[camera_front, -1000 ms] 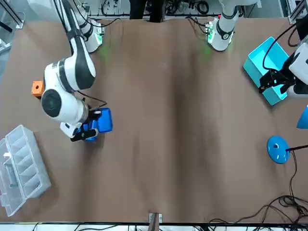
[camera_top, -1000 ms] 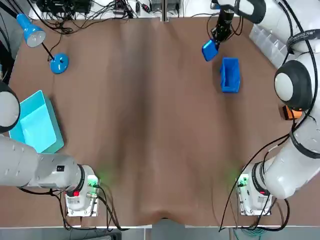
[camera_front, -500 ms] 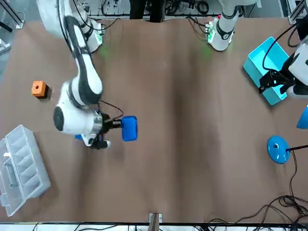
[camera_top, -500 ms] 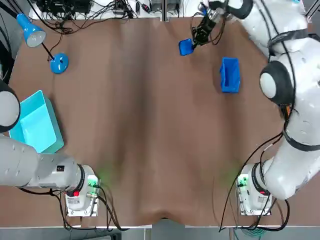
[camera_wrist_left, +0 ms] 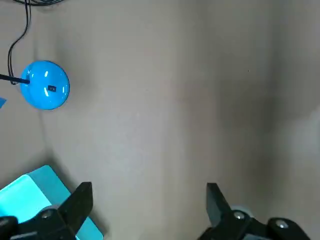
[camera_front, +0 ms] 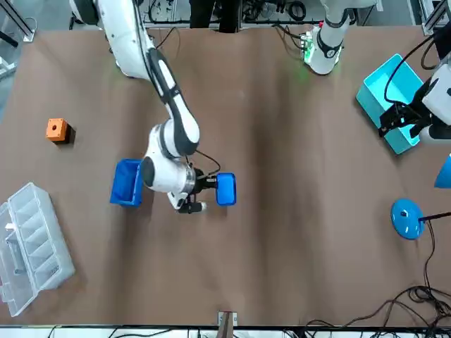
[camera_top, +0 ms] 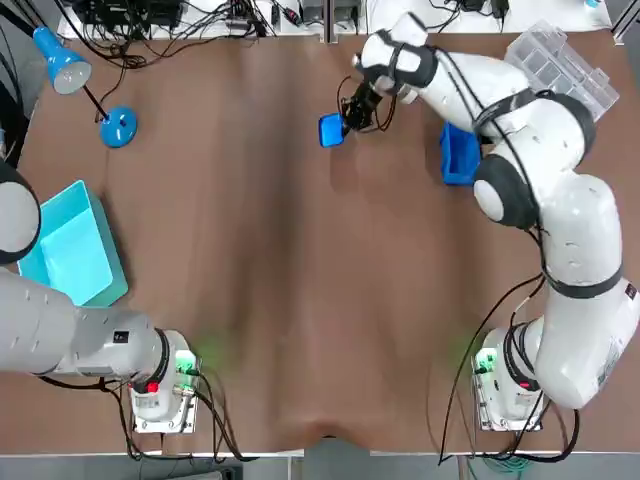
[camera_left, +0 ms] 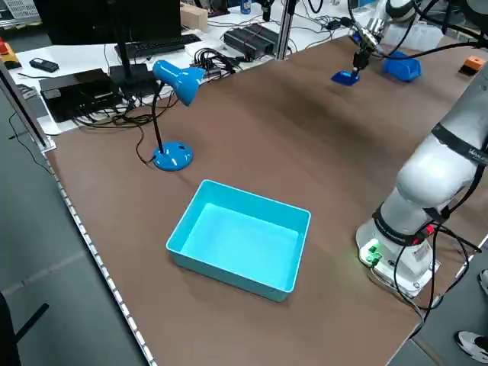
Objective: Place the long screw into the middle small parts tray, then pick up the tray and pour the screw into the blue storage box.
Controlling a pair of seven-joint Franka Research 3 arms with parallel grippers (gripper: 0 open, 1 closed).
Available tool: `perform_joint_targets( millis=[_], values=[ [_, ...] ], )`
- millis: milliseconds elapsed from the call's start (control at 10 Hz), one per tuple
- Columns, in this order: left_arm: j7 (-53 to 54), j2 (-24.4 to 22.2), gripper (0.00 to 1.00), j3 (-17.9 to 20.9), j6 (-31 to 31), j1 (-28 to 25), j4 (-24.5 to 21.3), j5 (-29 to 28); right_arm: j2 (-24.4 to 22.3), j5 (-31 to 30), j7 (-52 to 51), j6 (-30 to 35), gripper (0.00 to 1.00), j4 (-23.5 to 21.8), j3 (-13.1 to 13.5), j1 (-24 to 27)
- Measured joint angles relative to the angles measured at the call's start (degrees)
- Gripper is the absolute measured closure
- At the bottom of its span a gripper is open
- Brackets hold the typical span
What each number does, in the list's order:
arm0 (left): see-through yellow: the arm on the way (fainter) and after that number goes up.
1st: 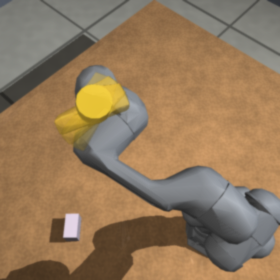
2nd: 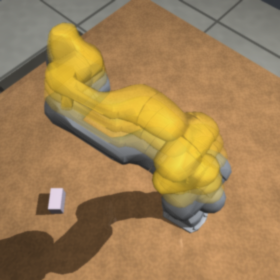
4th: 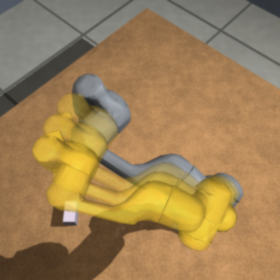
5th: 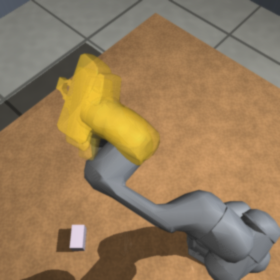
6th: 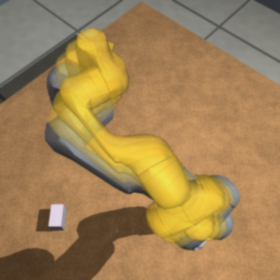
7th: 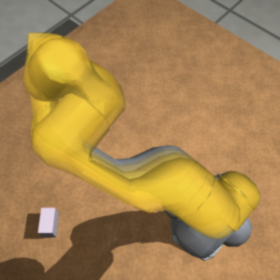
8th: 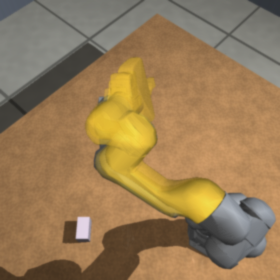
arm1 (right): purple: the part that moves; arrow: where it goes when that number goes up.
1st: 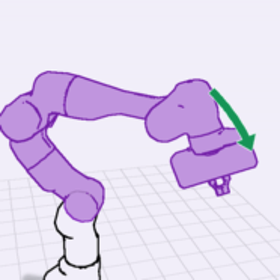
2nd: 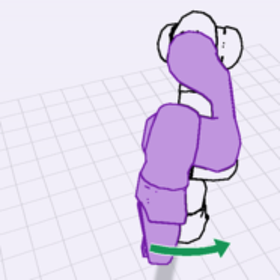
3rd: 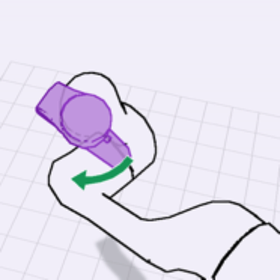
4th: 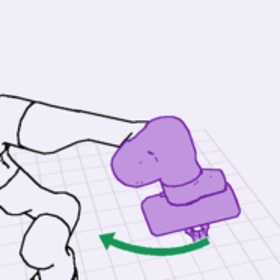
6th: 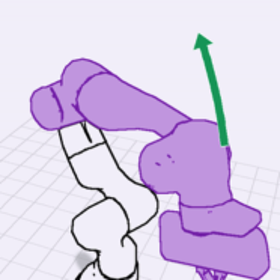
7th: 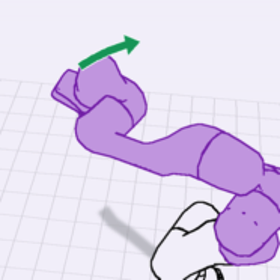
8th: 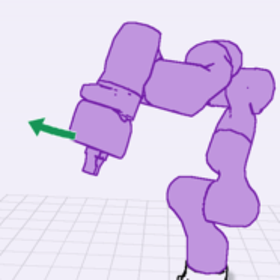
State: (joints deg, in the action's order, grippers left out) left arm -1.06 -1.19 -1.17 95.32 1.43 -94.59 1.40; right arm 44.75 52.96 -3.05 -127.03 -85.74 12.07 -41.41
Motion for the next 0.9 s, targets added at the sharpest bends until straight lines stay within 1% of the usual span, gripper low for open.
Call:
perform_joint_targets(
  millis=[200, 400, 600, 800, 900],
  values=[
    [0.00, 0.00, 0.00, 0.00, 0.00, 0.00, 0.00, 0.00, 2.55, 0.04, -3.28, -1.70, 0.96, 0.74, 0.04, -0.25],
    [0.00, 0.00, 0.00, 0.00, 0.00, 0.00, 0.00, 0.00, 3.63, 0.06, -3.64, -4.14, 0.96, 1.02, 0.00, -1.20],
    [0.00, 0.00, 0.00, 0.00, 0.00, 0.00, 0.00, 0.00, 4.14, 0.06, -3.83, -4.85, 0.96, 1.07, 0.01, -1.85],
    [0.00, 0.00, 0.00, 0.00, 0.00, 0.00, 0.00, 0.00, 4.21, 0.07, -3.85, -4.89, 0.91, 1.07, 0.21, -1.84],
    [0.00, 0.00, 0.00, 0.00, 0.00, 0.00, 0.00, 0.00, 4.21, 0.07, -3.85, -4.89, 0.87, 1.07, 0.30, -1.83]
  ],
)
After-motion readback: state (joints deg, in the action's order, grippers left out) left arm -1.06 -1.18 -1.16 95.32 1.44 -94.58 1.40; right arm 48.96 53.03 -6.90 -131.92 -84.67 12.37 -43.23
